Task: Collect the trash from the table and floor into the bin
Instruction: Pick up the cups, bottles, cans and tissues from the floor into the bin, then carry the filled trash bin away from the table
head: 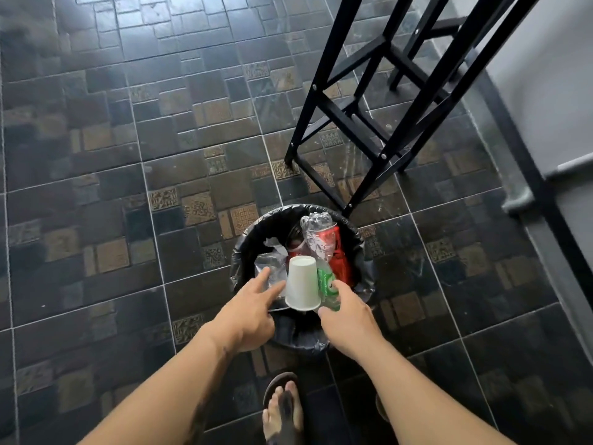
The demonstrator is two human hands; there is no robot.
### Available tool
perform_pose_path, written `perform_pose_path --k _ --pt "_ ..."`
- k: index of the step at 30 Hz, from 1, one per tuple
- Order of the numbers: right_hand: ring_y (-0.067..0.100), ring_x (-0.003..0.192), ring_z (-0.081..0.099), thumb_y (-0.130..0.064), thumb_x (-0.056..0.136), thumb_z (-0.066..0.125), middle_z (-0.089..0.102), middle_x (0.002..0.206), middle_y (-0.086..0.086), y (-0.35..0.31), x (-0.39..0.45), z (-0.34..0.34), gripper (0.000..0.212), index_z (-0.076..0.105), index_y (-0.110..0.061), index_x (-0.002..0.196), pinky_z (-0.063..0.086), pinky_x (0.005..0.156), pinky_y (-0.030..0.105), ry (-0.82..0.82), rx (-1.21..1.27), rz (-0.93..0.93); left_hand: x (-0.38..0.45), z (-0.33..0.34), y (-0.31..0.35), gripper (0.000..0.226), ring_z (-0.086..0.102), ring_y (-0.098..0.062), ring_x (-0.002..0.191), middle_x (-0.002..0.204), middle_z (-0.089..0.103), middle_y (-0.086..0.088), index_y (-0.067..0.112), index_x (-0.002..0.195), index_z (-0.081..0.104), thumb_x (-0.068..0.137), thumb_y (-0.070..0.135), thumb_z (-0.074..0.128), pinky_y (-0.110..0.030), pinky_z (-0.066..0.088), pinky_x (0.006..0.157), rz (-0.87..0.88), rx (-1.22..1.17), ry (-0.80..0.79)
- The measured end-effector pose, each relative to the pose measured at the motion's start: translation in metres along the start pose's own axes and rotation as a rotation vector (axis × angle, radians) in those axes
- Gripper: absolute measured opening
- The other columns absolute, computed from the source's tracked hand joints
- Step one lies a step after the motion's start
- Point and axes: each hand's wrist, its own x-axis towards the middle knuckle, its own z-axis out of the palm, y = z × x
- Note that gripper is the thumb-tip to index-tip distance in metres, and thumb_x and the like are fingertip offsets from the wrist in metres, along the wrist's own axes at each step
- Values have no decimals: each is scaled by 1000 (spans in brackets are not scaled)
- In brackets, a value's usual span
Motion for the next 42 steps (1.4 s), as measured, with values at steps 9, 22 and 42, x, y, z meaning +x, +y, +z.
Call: perform_pose_path --k 9,22,42 --pt "26 123 45 -26 89 59 44 136 3 10 8 -37 54 38 -28 139 42 96 39 252 10 -33 -5 -5 3 52 42 -23 131 144 44 -1 18 137 53 86 29 54 -36 34 111 -25 -182 614" --pt "28 133 41 -28 93 57 40 149 3 39 18 -53 58 34 -24 147 38 106 45 261 -52 -107 -16 -16 -23 68 37 -25 134 151 36 -2 18 147 38 82 34 54 -41 35 111 -121 -22 538" --pt "32 114 55 5 83 43 52 137 2 71 84 -6 63 50 -16 141 48 94 41 582 -25 -471 37 41 -20 68 47 -28 114 153 41 4 12 143 49 77 29 45 -27 31 101 -86 -210 902"
